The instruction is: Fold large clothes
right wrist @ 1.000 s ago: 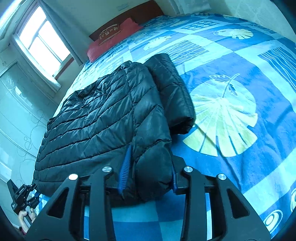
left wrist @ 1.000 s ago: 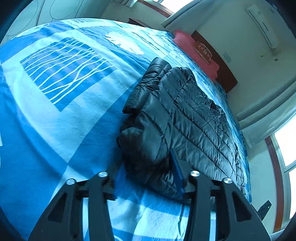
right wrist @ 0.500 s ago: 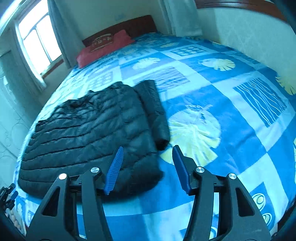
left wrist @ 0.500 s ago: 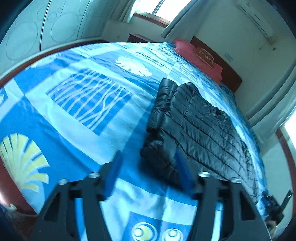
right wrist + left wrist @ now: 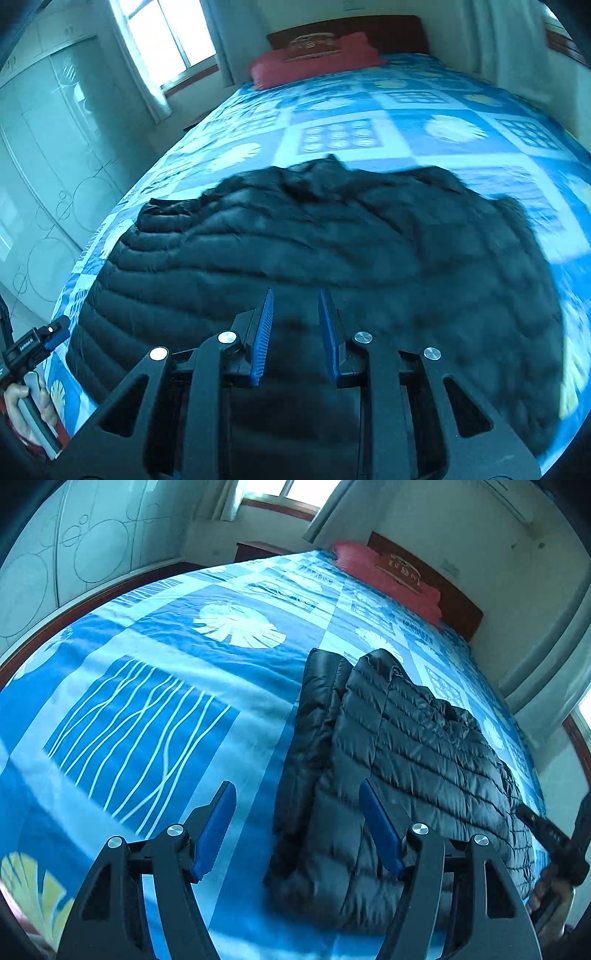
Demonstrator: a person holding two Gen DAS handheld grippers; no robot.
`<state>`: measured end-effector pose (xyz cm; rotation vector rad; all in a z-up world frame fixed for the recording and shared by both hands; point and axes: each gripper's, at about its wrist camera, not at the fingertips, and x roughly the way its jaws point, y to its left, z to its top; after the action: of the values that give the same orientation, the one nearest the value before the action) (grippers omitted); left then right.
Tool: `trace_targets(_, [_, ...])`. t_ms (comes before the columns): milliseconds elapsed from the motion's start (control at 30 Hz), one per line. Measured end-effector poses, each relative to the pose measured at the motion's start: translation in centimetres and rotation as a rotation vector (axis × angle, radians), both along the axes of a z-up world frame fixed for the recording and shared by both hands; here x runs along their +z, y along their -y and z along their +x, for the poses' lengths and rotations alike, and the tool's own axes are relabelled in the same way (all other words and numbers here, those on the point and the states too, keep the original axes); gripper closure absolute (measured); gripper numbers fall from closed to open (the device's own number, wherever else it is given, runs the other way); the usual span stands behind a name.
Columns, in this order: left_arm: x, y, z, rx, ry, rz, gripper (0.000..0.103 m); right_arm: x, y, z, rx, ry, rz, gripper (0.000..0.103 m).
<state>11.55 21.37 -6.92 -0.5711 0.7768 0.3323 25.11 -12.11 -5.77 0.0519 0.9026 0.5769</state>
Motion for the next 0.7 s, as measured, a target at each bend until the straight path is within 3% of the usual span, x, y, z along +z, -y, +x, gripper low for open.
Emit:
trace_targets(233, [-0.7, -0.6, 3.3, -0.033, -0.040, 0.015, 0.035, -3.8, -5.0, 1.4, 0.046, -0.021, -0.121, 0.076])
trace_targets(600, [-2.0, -0.2, 7.5, -0.155, -0.074, -0.033, 0.035, -5.3, -5.5, 1.2, 0.044, 0.003, -0.138, 0.076])
trace_targets(700, [-2.4, 0.0, 8.3, -0.181, -0.086, -0.035, 0.029, -5.6, -5.5, 1.2, 0.043, 0.013, -0.144, 0.076])
